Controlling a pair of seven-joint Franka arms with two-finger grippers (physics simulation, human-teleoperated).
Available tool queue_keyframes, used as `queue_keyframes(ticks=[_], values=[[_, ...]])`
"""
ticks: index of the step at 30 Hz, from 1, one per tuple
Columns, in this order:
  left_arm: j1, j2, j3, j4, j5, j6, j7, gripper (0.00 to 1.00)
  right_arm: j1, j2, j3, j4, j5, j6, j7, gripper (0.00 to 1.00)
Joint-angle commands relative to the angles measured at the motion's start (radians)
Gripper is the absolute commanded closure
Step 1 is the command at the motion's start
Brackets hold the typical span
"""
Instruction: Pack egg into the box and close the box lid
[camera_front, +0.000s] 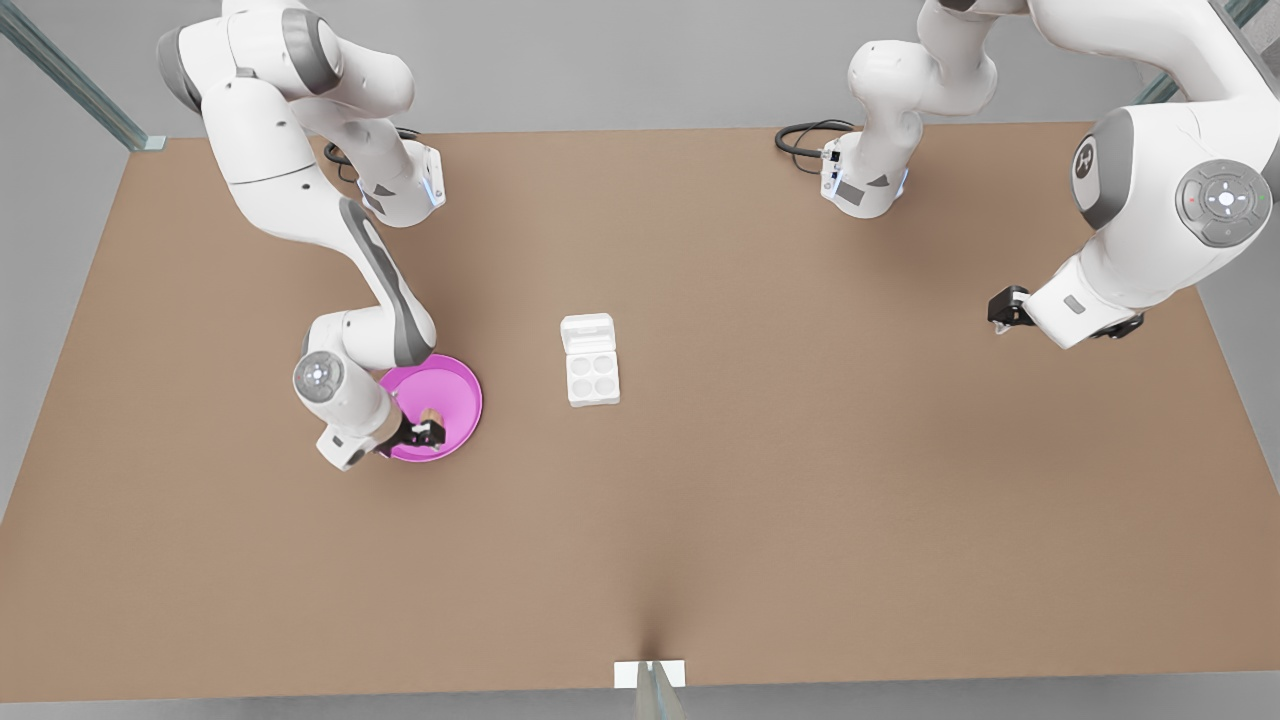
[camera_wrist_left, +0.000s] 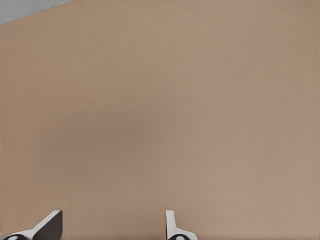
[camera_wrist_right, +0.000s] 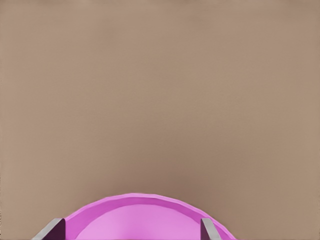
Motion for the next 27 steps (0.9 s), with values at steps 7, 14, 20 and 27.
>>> queue_keyframes(ticks=[7,14,20,27], values=[[0.000,-0.001,0.001,-0.009,0.001,0.005,0.011,0.00,-0.009,-0.017,0.022,-0.099,0.003,0.148,-0.046,0.00],[0.000,0.000,0.001,-0.018,0.001,0.019,0.011,0.00,-0.012,-0.113,0.036,-0.267,0.003,0.213,-0.028,0.00],[0.000,0.000,0.001,-0.026,-0.001,0.022,0.011,0.00,-0.010,-0.103,0.036,-0.273,0.003,0.248,-0.011,0.00],[0.000,0.000,0.001,-0.026,-0.001,0.022,0.011,0.00,-0.029,-0.011,0.034,-0.257,0.001,0.271,-0.013,0.00]])
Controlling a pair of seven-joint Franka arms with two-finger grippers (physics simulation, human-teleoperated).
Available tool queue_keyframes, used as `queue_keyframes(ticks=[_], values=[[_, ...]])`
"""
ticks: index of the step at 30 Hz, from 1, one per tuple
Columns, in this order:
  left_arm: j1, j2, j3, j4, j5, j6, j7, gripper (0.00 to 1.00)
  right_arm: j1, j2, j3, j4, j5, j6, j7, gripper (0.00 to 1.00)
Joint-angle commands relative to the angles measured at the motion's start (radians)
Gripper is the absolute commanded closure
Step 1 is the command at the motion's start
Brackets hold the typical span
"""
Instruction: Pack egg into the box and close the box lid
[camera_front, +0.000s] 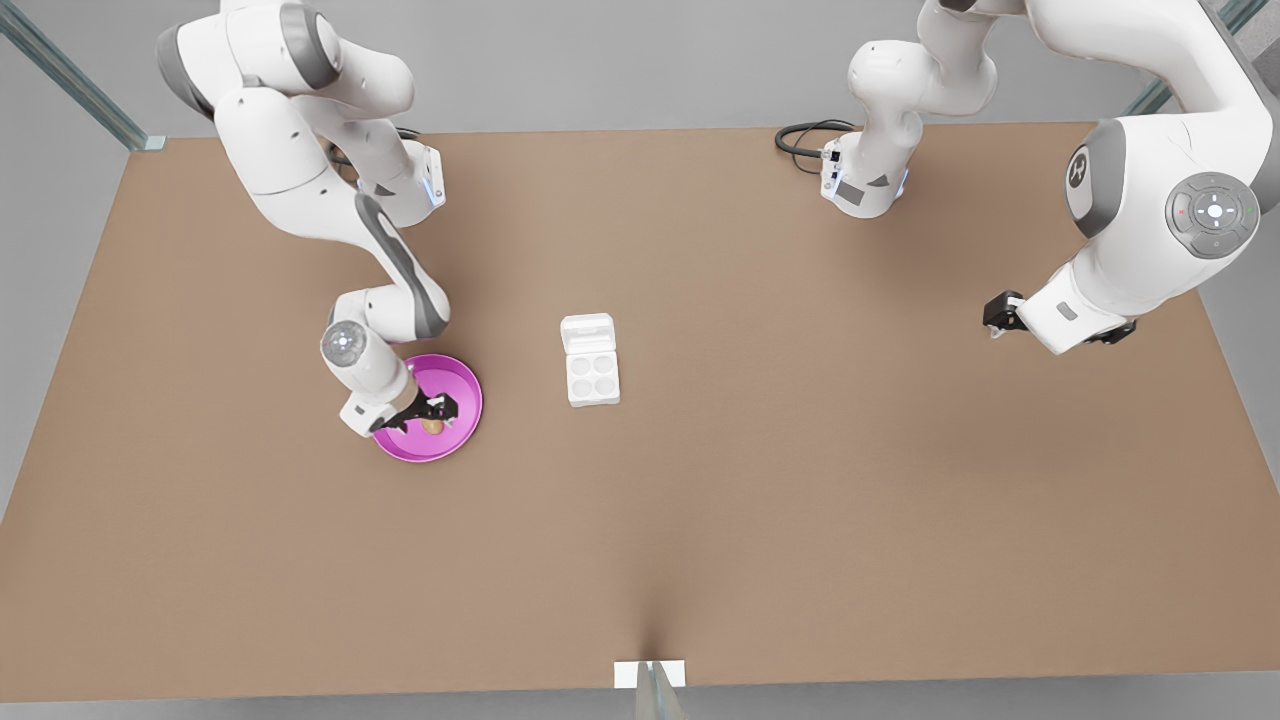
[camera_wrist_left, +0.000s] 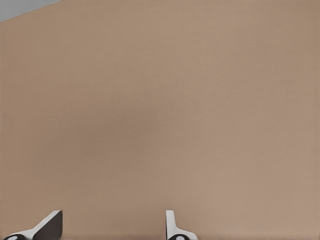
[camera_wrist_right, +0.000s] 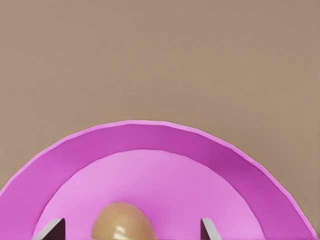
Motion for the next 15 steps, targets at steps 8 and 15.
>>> queue_keyframes(ticks=[8,15], values=[[0.000,-0.001,0.001,-0.005,0.000,0.003,0.001,0.00,-0.004,-0.005,0.001,-0.015,0.000,0.023,0.002,0.54],[0.000,0.001,0.001,-0.005,0.000,0.003,-0.001,0.00,0.001,-0.002,0.001,-0.011,0.000,0.023,-0.011,0.58]])
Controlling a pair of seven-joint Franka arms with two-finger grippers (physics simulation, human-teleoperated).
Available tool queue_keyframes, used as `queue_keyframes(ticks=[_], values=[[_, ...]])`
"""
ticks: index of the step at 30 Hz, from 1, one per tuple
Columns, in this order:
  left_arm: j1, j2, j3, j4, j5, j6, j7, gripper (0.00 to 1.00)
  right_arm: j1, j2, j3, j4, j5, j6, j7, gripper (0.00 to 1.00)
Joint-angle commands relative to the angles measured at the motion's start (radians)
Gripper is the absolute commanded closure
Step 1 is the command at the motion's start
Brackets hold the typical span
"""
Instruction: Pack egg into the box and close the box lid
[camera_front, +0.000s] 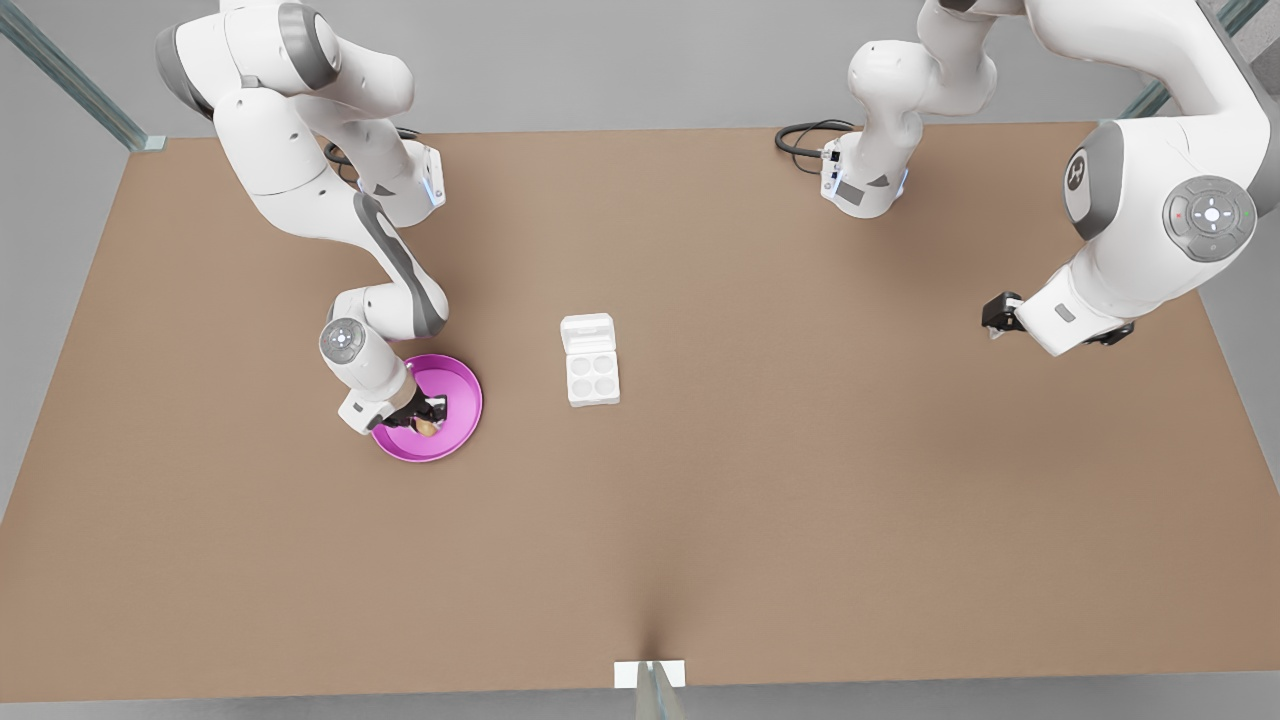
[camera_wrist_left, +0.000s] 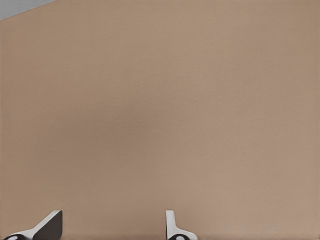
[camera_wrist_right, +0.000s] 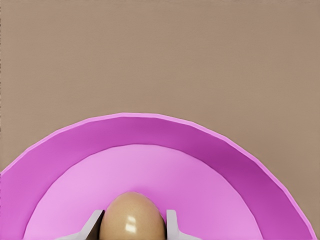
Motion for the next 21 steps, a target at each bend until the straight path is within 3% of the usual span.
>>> queue_keyframes(ticks=[1,4,6,8,9,11,15,21], values=[[0.000,0.000,0.001,0.000,0.001,0.000,-0.013,0.00,0.002,0.000,0.000,0.001,-0.003,-0.001,-0.004,0.58],[-0.006,0.000,0.001,0.000,0.001,0.000,-0.025,0.00,0.005,-0.049,0.001,0.017,-0.003,-0.061,-0.001,0.59],[-0.006,0.000,0.001,0.000,0.001,0.000,-0.025,0.00,-0.001,-0.135,0.001,0.068,-0.003,-0.251,0.004,0.59],[-0.006,0.003,0.001,0.000,0.001,0.000,-0.025,0.00,0.002,-0.181,0.007,0.290,0.061,-0.637,0.048,0.59],[-0.006,0.003,0.001,0.000,0.001,0.000,-0.025,0.00,0.009,-0.177,0.007,0.381,0.070,-0.716,0.070,0.59],[-0.006,0.003,0.001,0.000,0.001,0.000,-0.025,0.00,0.061,-0.163,0.056,0.458,0.072,-0.719,0.243,0.59],[-0.006,0.003,0.001,0.000,0.001,0.000,-0.025,0.00,0.229,0.070,0.055,0.714,0.107,-0.719,0.533,0.59],[-0.006,0.006,0.001,0.000,0.001,0.006,-0.025,0.00,0.407,0.073,0.056,0.708,0.182,-0.710,0.979,0.59]])
